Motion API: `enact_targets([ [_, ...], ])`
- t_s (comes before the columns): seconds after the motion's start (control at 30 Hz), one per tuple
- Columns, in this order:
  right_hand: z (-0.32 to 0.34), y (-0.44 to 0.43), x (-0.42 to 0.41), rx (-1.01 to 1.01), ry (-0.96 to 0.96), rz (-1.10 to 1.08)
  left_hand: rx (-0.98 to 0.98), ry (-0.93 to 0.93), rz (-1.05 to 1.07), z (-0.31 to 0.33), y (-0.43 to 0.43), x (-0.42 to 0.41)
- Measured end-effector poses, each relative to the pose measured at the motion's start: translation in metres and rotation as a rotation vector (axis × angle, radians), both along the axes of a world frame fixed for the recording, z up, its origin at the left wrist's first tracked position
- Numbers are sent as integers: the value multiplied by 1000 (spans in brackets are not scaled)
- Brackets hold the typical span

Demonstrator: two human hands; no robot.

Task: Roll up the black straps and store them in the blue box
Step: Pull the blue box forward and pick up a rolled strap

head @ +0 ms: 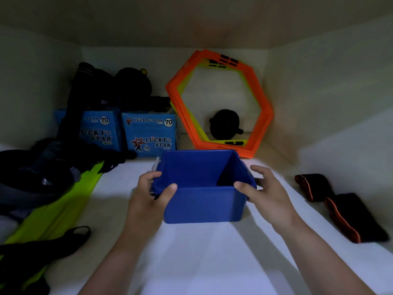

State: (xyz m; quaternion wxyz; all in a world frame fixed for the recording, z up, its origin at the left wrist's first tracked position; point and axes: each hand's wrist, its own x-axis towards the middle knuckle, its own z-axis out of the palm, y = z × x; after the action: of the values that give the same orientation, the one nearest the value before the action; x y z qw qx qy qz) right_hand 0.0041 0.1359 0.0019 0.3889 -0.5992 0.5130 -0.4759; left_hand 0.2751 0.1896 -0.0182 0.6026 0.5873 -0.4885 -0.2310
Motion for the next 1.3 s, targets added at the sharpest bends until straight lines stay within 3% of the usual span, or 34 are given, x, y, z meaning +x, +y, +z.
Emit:
enact_targets([
  [0.53,-3,94,-32,-28,60,4,-30,170,82,-1,111,-43],
  [0.87,3,92,-46,-22,98,9,-32,-292,279,22,120,-45],
  [1.07,23,89,-70,-57,102,-55,-88,-320,126,61,89,-87],
  [1.3,32,85,-136,-131,165,-238,-99,-389,-200,81,47,-180],
])
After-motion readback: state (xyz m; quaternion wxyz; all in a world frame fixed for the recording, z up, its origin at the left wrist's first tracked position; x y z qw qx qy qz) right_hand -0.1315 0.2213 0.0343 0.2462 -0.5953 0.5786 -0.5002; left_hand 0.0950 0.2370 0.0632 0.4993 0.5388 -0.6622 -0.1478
